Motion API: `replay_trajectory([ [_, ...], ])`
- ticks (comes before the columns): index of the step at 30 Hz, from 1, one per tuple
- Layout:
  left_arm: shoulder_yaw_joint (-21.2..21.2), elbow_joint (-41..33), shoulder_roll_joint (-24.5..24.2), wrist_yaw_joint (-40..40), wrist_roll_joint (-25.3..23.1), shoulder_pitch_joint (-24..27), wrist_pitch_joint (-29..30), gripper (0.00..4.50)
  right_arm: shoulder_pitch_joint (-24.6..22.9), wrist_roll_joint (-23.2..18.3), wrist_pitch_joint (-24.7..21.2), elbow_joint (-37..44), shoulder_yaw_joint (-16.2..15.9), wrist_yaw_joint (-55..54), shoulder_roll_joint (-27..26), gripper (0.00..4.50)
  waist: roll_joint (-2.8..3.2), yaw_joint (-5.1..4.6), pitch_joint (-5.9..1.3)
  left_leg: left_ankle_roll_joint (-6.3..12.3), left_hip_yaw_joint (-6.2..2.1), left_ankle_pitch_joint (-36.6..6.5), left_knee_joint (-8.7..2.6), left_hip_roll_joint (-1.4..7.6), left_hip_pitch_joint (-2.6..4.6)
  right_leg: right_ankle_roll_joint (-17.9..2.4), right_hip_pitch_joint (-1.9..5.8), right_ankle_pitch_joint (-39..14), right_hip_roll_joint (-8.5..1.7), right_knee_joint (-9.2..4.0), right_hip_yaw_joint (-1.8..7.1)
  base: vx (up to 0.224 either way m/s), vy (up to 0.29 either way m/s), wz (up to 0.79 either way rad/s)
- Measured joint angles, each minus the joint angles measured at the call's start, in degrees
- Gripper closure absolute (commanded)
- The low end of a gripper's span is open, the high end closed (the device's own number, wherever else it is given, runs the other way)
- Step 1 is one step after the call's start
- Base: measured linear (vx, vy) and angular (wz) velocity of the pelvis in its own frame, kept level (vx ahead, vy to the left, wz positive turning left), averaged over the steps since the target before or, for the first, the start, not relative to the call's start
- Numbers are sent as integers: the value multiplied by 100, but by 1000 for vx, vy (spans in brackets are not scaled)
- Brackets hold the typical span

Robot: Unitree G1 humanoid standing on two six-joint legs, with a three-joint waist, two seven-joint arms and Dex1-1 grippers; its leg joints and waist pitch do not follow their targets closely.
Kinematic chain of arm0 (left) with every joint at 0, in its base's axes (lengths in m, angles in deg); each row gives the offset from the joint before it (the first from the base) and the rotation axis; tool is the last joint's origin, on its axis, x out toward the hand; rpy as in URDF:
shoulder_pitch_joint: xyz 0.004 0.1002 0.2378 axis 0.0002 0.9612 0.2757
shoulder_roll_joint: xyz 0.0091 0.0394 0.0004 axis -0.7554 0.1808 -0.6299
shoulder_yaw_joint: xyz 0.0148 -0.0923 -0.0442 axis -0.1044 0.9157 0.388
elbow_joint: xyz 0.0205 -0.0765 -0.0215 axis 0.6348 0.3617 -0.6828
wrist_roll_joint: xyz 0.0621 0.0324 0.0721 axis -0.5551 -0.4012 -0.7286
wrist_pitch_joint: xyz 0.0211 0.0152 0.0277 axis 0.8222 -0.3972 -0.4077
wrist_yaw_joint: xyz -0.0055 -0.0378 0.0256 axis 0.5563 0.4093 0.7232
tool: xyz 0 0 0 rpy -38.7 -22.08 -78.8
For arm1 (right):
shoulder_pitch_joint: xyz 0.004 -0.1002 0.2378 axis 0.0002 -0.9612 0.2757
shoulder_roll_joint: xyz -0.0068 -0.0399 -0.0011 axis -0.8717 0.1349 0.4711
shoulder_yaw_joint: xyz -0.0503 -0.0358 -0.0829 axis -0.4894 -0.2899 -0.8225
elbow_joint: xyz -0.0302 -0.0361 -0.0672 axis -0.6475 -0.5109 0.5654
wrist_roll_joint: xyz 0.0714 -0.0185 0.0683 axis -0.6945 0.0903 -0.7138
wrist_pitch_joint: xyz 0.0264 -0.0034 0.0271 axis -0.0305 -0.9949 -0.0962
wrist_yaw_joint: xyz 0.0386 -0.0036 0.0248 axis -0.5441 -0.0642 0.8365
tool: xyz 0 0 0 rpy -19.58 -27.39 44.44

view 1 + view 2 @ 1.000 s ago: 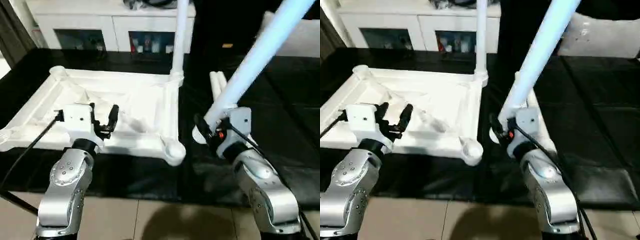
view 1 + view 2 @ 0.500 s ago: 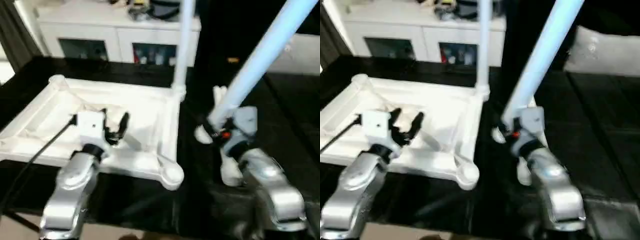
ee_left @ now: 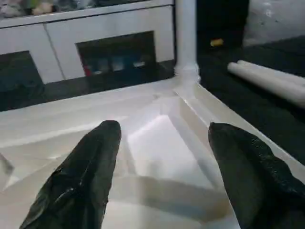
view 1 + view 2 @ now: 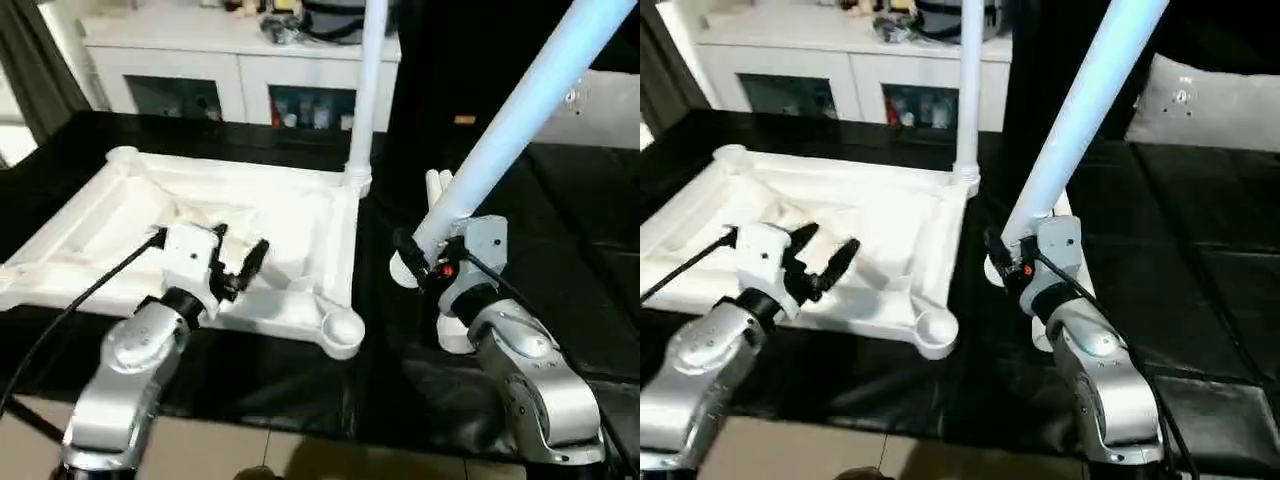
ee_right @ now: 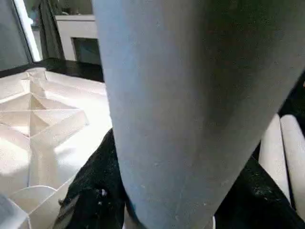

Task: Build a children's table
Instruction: Move to table, then rotate table base

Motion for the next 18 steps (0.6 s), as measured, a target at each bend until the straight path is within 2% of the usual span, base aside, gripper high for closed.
replay_trajectory([
  [3,-178,203,-448,-731,27,-137,0,75,103,-75,25,-87,122,111,66,260,-10,-3,5,-12,18,8,-4,6,1,-27,-17,20,-8,-4,3,-19,6,-3],
  [6,-375,298,-872,-1402,125,-278,14,38,220,-211,10,-228,215,297,189,260,-20,-7,2,-31,35,21,-3,6,-4,-32,-42,69,-21,-4,6,0,0,0],
  [9,-487,442,-1068,-1774,121,-371,-12,30,248,-308,11,-294,270,430,215,260,-21,-4,-2,-26,59,77,-19,20,-66,-35,-88,135,-27,4,4,0,0,0],
  [10,-573,585,-1245,-2037,123,-478,-31,5,315,-329,20,-397,282,514,238,260,-18,-1,-3,-14,62,141,-34,42,-85,-38,-109,138,-7,5,-1,0,0,0],
  [11,-601,670,-1383,-2262,129,-535,-53,1,384,-351,21,-469,285,587,272,260,-17,-1,-3,-6,63,157,-35,58,-96,-39,-121,139,8,5,-2,0,0,0],
  [13,-635,838,-1594,-2687,146,-670,-95,1,445,-434,53,-483,309,742,400,260,-15,0,-6,-8,70,159,-37,71,-130,-39,-162,138,18,6,-2,0,0,0],
  [14,-669,906,-1695,-2919,195,-729,-119,20,458,-449,74,-496,306,825,444,260,-14,4,-7,-7,75,162,-37,75,-150,-39,-183,138,20,7,-3,0,0,0],
  [18,-805,1133,-1932,-3659,291,-910,-194,49,462,-557,65,-599,267,1172,535,260,-14,8,-7,3,121,172,-47,94,-159,-47,-199,133,19,3,0,0,0,0],
])
